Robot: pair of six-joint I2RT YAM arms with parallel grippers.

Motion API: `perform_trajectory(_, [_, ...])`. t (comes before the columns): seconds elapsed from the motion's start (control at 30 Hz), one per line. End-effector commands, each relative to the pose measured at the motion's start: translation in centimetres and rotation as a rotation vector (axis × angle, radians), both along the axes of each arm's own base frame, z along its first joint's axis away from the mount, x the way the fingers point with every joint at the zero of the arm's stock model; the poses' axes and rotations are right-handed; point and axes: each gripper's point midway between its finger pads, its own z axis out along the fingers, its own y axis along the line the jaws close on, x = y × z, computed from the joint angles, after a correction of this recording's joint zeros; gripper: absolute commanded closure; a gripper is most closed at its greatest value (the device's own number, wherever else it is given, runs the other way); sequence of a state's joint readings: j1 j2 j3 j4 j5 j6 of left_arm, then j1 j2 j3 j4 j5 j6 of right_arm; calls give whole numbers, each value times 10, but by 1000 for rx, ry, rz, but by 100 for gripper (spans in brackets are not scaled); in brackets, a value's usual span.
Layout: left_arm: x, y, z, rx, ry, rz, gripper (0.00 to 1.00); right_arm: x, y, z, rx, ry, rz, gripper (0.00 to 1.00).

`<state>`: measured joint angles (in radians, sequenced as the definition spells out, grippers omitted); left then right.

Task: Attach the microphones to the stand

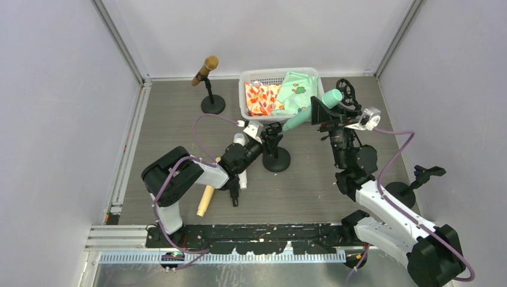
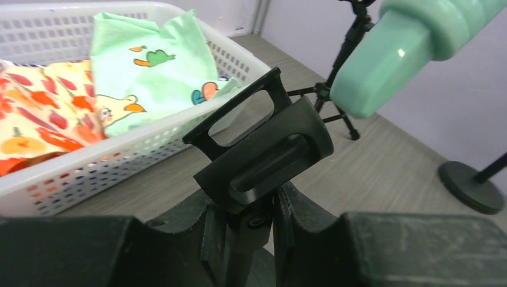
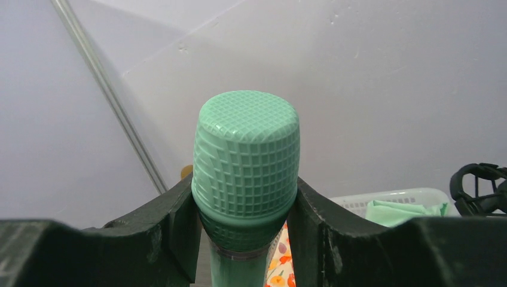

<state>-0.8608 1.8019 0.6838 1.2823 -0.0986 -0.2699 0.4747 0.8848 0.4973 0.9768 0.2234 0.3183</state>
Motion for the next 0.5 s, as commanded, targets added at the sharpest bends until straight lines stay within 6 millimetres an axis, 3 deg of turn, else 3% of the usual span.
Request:
perform_trajectory(0.0, [-20,-15,37,-184,17,-127,100,-23,1,40,25,-191,42,99])
perform_trajectory(0.2, [-20,-18,42,-228,43,-141,100,-26,10,42,-4,-211,83,99])
perform_trajectory(0.47, [-27,-24,50,-265,58,-195,100,-20,24,19,-70,-167,128,99])
